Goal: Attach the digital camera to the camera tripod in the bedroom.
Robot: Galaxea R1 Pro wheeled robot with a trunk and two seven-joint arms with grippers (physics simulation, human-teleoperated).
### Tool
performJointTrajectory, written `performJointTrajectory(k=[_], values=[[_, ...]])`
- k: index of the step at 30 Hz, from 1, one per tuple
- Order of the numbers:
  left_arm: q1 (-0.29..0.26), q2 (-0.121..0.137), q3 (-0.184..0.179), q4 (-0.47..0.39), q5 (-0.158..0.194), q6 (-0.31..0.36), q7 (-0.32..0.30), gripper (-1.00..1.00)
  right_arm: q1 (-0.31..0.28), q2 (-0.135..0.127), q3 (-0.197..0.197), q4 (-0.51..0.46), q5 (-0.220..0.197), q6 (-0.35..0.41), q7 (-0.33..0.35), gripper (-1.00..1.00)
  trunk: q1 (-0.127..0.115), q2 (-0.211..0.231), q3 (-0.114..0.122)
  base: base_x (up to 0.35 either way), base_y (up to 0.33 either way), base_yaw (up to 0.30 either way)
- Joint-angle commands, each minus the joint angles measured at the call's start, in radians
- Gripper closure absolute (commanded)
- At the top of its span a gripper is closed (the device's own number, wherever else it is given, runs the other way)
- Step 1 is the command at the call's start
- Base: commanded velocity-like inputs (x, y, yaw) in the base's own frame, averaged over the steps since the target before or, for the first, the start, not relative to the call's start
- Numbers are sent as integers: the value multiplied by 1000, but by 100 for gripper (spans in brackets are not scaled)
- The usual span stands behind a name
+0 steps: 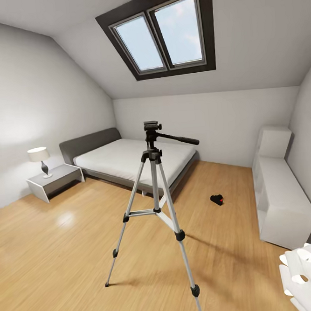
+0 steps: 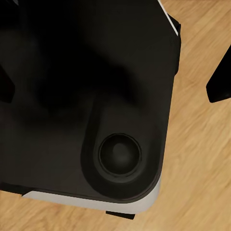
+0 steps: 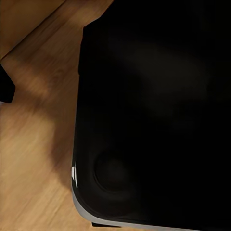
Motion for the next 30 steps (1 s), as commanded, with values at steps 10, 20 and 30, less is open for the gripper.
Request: performJointTrajectory(k=[10, 20, 30], values=[[1, 0, 0, -2, 6, -1, 0, -100, -1, 2, 2, 1, 3, -1, 3, -100, 0, 0, -1, 0, 0, 0], [1, 0, 0, -2, 6, -1, 0, -100, -1, 2, 21, 1, 4, 0, 1, -100, 0, 0, -1, 0, 0, 76], [1, -1, 0, -3, 7, -1, 0, -100, 0, 3, 130, 2, -4, -4, 0, -100, 0, 0, -1, 0, 0, 143]])
